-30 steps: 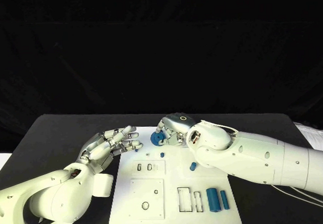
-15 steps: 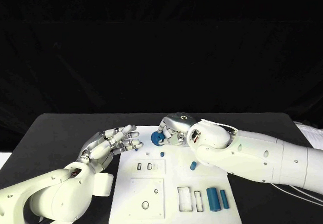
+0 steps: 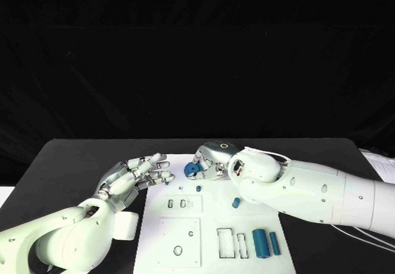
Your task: Assemble the parts on the task board
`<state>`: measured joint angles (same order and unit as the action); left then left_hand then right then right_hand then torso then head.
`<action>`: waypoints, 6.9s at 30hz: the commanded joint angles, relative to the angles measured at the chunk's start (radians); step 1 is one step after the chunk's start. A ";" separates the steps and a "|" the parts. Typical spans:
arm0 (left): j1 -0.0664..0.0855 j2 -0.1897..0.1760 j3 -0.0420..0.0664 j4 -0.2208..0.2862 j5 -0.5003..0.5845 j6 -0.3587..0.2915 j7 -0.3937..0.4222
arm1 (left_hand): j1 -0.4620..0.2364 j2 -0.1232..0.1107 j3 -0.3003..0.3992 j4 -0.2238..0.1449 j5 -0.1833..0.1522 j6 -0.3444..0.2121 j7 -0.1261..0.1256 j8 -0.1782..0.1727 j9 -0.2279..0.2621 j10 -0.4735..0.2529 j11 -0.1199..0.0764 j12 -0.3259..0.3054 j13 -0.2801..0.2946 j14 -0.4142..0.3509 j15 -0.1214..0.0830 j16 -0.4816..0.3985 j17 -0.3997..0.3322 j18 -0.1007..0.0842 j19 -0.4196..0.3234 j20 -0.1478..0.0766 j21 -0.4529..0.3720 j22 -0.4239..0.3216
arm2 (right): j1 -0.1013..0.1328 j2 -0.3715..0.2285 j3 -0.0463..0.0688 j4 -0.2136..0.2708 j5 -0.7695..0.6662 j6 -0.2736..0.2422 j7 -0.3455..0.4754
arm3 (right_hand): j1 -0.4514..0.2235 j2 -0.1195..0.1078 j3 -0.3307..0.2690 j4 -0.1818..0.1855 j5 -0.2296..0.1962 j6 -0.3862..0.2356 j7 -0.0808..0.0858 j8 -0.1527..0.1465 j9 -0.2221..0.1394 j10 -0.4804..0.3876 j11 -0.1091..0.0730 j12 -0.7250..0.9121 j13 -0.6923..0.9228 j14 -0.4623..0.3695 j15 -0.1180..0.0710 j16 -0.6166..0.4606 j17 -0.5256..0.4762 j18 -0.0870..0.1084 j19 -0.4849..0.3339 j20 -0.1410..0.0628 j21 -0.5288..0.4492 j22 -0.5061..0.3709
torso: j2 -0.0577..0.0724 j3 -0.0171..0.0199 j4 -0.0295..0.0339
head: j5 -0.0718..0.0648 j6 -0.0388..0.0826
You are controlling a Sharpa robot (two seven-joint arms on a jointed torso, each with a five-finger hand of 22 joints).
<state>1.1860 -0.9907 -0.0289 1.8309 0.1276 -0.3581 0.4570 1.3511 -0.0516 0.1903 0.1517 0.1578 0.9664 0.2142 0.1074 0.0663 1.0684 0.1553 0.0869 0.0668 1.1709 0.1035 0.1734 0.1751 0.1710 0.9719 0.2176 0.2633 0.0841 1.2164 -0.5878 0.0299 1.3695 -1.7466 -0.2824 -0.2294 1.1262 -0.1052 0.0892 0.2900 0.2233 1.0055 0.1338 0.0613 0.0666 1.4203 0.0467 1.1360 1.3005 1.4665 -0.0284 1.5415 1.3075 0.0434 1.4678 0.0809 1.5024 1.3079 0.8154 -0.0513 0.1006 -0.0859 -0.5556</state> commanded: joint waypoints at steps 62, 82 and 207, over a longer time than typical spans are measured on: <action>0.000 0.026 -0.001 -0.055 0.001 0.037 0.007 | 0.013 0.005 0.014 -0.021 -0.005 0.016 -0.002 -0.010 0.000 0.016 0.001 -0.011 0.000 0.010 -0.001 -0.021 0.008 0.014 0.010 -0.002 -0.011 -0.009 | -0.044 -0.417 0.012 0.079 0.481 -0.051 0.351 | 0.283 -0.025 -0.016 -0.179 0.001 0.027 -0.002 0.001 -0.001 0.010 -0.004 0.024 0.026 0.093 0.000 0.007 0.209 -0.016 0.036 -0.002 0.014 0.141 | -0.023 0.0278 -0.0393 | -0.016 -0.002; -0.001 0.029 -0.001 -0.063 0.001 0.036 0.006 | 0.013 0.005 0.015 -0.022 -0.005 0.014 0.000 -0.013 0.000 0.015 0.002 -0.013 -0.001 0.010 0.000 -0.023 0.009 0.014 0.011 -0.002 -0.012 -0.009 | -0.073 -0.355 0.012 -0.015 0.466 -0.047 0.339 | 0.288 0.010 -0.004 -0.177 -0.021 0.022 0.000 0.003 0.000 0.012 -0.003 0.025 0.027 0.094 0.002 0.009 0.214 -0.017 0.038 0.000 0.015 0.143 | -0.022 0.0251 -0.0391 | -0.008 -0.012; -0.002 0.043 -0.002 -0.150 0.001 0.047 0.002 | 0.011 0.006 0.017 -0.023 -0.005 0.014 0.000 -0.016 0.000 0.014 0.003 -0.016 -0.001 0.011 0.001 -0.027 0.010 0.013 0.012 -0.001 -0.014 -0.011 | -0.124 -0.006 -0.025 0.129 0.152 0.050 -0.020 | 0.224 0.058 0.144 -0.212 -0.086 0.132 -0.033 0.017 0.012 -0.004 -0.032 -0.040 0.002 0.095 -0.026 0.009 0.218 -0.020 0.045 -0.029 0.021 0.159 | -0.049 0.0097 -0.0272 | 0.058 -0.089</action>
<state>1.1835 -0.9487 -0.0319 1.6777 0.1277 -0.3309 0.4519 1.3565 -0.0462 0.2066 0.1354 0.1578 0.9772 0.2104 0.0957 0.0663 1.0793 0.1517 0.0773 0.0668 1.1781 0.1035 0.1501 0.1840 0.1711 0.9790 0.2177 0.2555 0.0745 1.0981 -0.5934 0.0104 1.5030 -1.5731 -0.2816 -0.2176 1.3584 -0.0488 0.2290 0.0756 0.1408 1.1420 0.1040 0.0820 0.0851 1.4168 0.0215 1.0965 1.3916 1.4669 -0.0602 1.5551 1.3073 0.0369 1.4660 0.0503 1.5220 1.3079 0.7666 -0.0416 0.0733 -0.0284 -0.6444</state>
